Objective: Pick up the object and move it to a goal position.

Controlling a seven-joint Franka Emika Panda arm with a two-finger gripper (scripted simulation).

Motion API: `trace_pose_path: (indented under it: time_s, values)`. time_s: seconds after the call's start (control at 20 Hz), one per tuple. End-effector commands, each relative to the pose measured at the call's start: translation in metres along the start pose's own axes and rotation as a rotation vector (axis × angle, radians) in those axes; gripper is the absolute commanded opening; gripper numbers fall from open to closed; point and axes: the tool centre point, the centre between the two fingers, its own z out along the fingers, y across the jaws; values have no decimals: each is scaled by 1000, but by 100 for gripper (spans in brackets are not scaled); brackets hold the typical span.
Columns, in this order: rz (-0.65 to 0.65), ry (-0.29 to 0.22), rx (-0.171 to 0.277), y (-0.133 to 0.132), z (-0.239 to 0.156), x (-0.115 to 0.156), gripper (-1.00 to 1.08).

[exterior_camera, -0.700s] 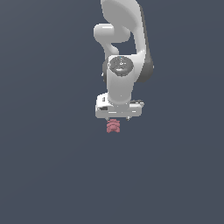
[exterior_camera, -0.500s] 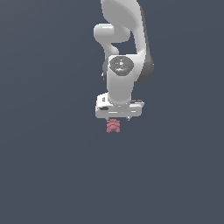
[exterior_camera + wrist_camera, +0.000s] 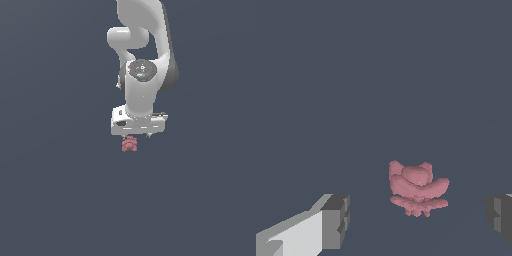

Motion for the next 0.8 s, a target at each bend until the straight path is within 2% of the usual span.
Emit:
trace_pose_path:
  time_s: [0.0,0.4,0.75]
  values:
    - [-2,0,0,0,0,0,100]
    - [-63,0,-2,2,3,-2,100]
    - [-177,1,-4,5,9,-5,100]
